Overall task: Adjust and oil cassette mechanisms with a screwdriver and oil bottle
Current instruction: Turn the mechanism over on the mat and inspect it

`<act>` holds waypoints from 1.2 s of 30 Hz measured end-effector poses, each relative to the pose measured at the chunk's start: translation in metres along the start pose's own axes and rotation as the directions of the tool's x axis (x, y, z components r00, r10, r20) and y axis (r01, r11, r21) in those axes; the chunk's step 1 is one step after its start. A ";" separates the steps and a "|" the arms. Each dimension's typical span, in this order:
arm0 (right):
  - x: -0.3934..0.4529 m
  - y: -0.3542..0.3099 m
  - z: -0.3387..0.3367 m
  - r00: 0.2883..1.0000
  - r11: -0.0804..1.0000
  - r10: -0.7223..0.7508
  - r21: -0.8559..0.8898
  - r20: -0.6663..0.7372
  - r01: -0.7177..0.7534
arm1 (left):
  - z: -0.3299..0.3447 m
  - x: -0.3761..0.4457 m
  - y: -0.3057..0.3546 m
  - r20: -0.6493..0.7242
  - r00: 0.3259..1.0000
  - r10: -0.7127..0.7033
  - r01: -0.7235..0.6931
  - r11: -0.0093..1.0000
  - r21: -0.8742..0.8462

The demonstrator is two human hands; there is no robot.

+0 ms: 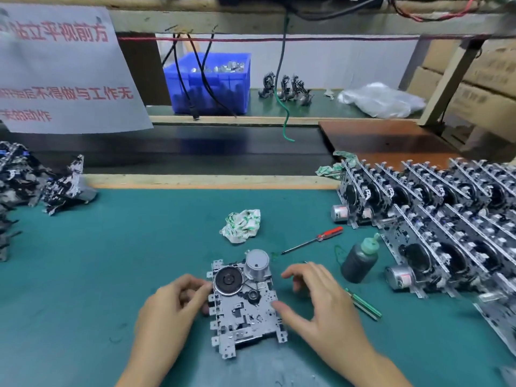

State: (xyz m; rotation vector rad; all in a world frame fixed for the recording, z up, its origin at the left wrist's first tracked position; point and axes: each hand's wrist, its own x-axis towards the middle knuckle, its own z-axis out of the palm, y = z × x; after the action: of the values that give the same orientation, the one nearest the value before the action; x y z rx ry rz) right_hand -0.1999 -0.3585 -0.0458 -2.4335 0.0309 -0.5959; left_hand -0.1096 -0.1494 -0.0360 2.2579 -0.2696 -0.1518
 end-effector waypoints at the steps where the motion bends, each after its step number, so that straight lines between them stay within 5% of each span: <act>1: 0.000 0.001 0.000 1.000 1.000 0.015 0.007 0.016 -0.015 | 0.003 -0.011 0.004 -0.025 1.000 -0.011 0.012 0.999 0.037; 4: 0.001 0.003 -0.002 0.994 0.998 0.055 0.005 0.099 -0.055 | 0.009 -0.036 0.012 0.025 0.997 -0.068 0.065 0.991 0.119; 7: 0.002 0.007 -0.001 0.978 0.995 0.089 0.025 0.188 -0.095 | 0.015 -0.055 0.020 0.199 0.980 -0.024 -0.029 0.966 0.258; 14: 0.005 0.014 0.001 0.971 0.970 0.234 0.050 0.037 -0.236 | 0.006 -0.062 0.031 0.333 0.943 0.003 -0.167 0.869 0.466; 17: 0.005 0.015 0.001 0.969 0.971 0.235 0.035 0.077 -0.238 | -0.006 -0.038 0.022 0.321 0.930 0.180 -0.305 0.864 0.401; 22: 0.006 0.016 -0.001 0.973 0.973 0.219 0.061 0.071 -0.223 | -0.008 0.013 0.016 0.621 0.635 0.460 -0.634 0.770 0.077; 24: 0.006 0.016 -0.002 0.976 0.975 0.208 0.062 0.067 -0.212 | -0.003 0.025 0.016 0.628 0.582 0.516 -0.686 0.726 0.039; 36: 0.007 0.015 -0.011 0.958 0.950 0.276 0.175 -0.075 -0.260 | 0.023 0.017 0.000 0.419 0.730 0.540 -0.564 0.822 -0.078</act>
State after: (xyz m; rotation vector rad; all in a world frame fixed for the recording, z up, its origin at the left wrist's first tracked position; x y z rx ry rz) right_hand -0.1963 -0.3784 -0.0441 -2.1896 0.3365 -0.5697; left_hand -0.0973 -0.1703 -0.0508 2.0718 -1.1843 -0.3204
